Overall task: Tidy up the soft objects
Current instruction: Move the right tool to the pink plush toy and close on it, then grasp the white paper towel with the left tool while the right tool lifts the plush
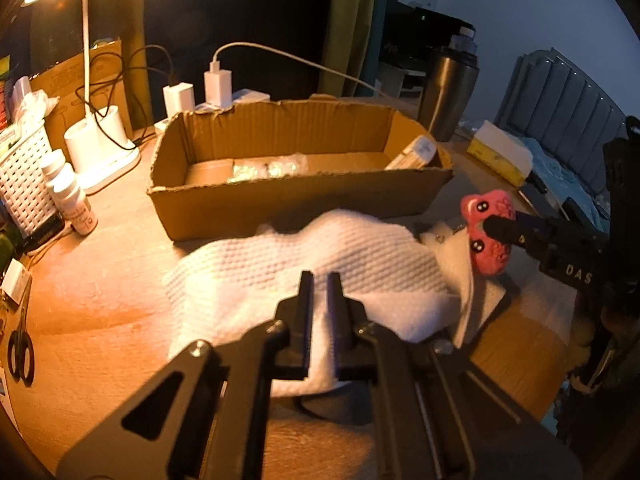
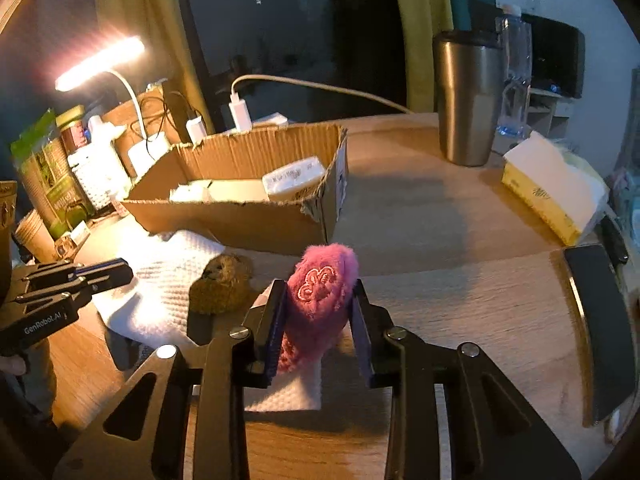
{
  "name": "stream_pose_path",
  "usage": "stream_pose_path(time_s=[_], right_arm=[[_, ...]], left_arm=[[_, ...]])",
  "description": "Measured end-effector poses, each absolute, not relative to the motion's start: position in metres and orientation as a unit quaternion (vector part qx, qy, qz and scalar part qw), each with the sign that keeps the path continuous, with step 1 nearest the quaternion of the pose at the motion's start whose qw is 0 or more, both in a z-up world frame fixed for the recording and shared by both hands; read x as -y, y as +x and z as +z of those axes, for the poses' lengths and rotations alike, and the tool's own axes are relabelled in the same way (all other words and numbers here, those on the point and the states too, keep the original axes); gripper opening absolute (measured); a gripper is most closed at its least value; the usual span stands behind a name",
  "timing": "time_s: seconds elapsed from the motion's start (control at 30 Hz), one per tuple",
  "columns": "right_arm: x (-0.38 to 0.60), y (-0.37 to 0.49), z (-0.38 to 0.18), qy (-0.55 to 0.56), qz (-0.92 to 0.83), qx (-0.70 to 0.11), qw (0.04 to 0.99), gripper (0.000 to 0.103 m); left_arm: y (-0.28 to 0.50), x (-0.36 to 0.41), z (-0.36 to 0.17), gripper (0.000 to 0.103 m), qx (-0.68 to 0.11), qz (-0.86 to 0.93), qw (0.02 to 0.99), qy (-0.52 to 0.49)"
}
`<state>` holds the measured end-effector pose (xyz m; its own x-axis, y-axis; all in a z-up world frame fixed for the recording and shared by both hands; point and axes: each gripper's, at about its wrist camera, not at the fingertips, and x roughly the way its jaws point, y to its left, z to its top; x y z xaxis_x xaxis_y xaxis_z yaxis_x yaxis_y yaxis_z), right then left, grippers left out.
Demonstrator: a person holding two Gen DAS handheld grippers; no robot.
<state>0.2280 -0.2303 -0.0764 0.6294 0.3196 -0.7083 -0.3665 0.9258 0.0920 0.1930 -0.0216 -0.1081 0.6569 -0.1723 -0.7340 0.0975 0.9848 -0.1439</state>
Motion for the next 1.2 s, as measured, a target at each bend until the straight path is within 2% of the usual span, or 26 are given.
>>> stream_pose_path(time_s=[0.1,0.13,0.17,0.2,0.23,0.27,0.73,1.2], right_arm=[[0.235,0.223,-0.067,-0.031,0.185,-0.372,0.909,0.032],[0.237,0.222,-0.064,-0.03,0.183,-0.368,0.911,0.032],[0.24,0.222,-0.062,-0.029,0.18,-0.365,0.913,0.032],[0.242,0.221,-0.06,-0.027,0.178,-0.363,0.914,0.032],[0.244,0.221,-0.06,-0.025,0.178,-0.362,0.915,0.032],[0.246,0.221,-0.059,-0.022,0.178,-0.361,0.915,0.032],[0.278,0.209,-0.049,0.019,0.185,-0.345,0.92,0.032],[0.315,0.209,-0.062,0.046,0.189,-0.356,0.914,0.032]], left_arm=[[0.192,0.023,-0.104,0.009,-0.401,-0.093,0.91,-0.051],[0.193,0.024,-0.104,0.014,-0.404,-0.101,0.908,-0.053],[0.195,0.027,-0.104,0.028,-0.41,-0.112,0.904,-0.054],[0.196,0.03,-0.105,0.036,-0.417,-0.117,0.9,-0.05],[0.197,0.034,-0.107,0.059,-0.421,-0.118,0.898,-0.048],[0.197,0.038,-0.109,0.073,-0.425,-0.12,0.896,-0.048],[0.196,0.123,-0.097,0.074,-0.378,-0.206,0.902,0.013],[0.232,0.199,-0.137,0.074,-0.438,-0.244,0.863,0.066]])
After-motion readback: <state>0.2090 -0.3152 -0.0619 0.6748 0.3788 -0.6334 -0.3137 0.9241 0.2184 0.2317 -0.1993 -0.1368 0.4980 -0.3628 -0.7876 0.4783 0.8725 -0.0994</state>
